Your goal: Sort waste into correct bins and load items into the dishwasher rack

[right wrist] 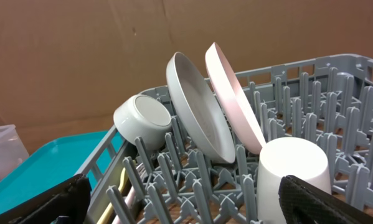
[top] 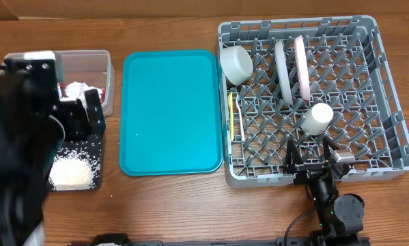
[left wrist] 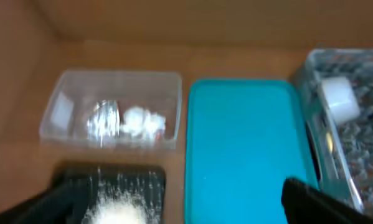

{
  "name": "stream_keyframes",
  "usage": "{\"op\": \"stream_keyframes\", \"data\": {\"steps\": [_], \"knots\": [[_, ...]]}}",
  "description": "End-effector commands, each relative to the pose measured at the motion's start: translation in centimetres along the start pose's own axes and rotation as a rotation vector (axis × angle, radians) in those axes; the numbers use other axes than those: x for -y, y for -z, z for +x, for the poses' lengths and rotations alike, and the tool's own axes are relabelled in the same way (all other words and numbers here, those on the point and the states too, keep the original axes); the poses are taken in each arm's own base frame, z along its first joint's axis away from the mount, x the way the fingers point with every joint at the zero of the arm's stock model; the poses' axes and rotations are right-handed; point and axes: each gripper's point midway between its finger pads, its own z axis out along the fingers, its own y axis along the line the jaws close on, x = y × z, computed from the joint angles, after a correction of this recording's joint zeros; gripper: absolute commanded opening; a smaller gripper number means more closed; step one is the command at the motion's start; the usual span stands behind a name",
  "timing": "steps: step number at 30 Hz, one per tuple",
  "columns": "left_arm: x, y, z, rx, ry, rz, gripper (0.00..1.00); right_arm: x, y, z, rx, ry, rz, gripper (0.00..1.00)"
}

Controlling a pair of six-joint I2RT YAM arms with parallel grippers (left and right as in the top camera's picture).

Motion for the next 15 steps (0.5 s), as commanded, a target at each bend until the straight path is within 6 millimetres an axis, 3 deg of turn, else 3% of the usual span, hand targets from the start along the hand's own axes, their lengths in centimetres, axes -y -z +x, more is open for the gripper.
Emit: {"op": "stream_keyframes", "data": {"steps": [1, 4, 10, 15], "knots": [[2.1, 1.9, 1.7, 0.123, -0.262, 0.101, 1.0, 0.0, 0.0, 0.1, 0.006, -0.003, -0.003, 1.0], [1.3, 1.8, 5.6, 0.192, -0.274, 0.046, 1.0, 0.0, 0.0, 0.1, 0.006, -0.003, -0.003, 1.0], [0.6, 0.4, 11.1, 0.333, -0.257, -0.02, 1.0, 0.0, 0.0, 0.1, 0.006, -0.003, -0.003, 1.0], [0.3, -2.3, 15.4, 0.508, -0.149, -0.038, 1.0, 0.0, 0.0, 0.1, 0.006, -0.003, -0.003, 1.0]]}}
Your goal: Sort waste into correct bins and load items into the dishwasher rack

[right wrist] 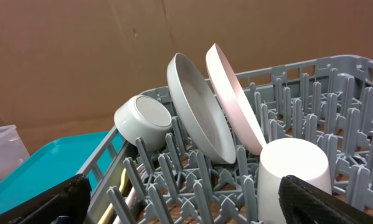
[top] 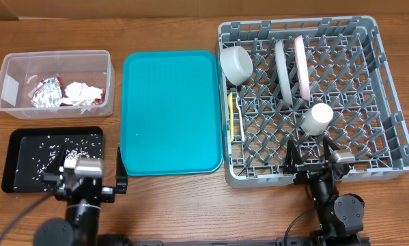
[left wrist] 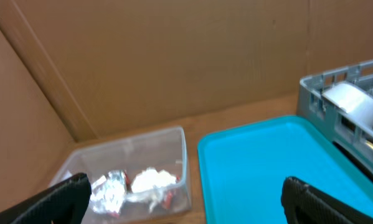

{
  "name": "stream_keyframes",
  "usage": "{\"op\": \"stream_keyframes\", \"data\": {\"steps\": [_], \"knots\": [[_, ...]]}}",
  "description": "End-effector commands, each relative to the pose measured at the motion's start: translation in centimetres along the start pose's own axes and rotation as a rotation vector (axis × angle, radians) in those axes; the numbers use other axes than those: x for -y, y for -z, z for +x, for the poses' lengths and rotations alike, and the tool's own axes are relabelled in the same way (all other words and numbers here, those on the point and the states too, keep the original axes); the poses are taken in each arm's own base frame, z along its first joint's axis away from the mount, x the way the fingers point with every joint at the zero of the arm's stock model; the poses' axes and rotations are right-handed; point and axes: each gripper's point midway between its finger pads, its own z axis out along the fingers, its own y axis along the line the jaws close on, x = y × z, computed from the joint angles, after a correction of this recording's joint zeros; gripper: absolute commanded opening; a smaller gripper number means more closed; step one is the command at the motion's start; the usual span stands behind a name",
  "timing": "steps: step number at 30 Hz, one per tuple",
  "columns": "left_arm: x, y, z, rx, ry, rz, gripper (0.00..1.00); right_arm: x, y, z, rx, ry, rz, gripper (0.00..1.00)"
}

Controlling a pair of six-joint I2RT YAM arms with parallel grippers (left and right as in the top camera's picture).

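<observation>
A clear bin (top: 54, 82) at the far left holds crumpled foil (top: 46, 92) and white wrappers; the left wrist view shows this bin (left wrist: 136, 180) too. In front of it lies a black tray (top: 26, 157) strewn with white grains. The grey rack (top: 296, 24) on the right holds a bowl (top: 235, 63), a grey plate (top: 281, 65), a pink plate (top: 300, 65), an upturned cup (top: 318, 117) and a yellow utensil (top: 232, 113). My left gripper (top: 83, 175) stands open and empty at the black tray's front edge. My right gripper (top: 308, 156) is open at the rack's front edge, just short of the cup (right wrist: 292, 174).
An empty teal tray (top: 170, 113) lies between the bins and the rack. A brown cardboard wall (left wrist: 174, 56) stands behind the table. Bare wood runs along the front edge between the two arms.
My left arm was up over the black tray and clear bin, filling the overhead view's left side. Now it sits low at the table's front edge, open. The right arm has not moved.
</observation>
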Motion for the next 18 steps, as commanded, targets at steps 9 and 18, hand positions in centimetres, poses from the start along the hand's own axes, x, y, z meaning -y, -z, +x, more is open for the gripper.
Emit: {"op": "stream_keyframes", "data": {"steps": [9, 18], "knots": [[2.5, -6.0, 12.7, 0.041, 0.159, -0.03, 1.0, 0.0, 0.0, 0.2, 0.003, -0.003, -0.002, 1.0], [2.8, -6.2, 13.8, 0.022, 0.158, -0.027, 1.0, 0.0, 0.0, 0.2, 0.003, -0.003, -0.002, 1.0]]}}
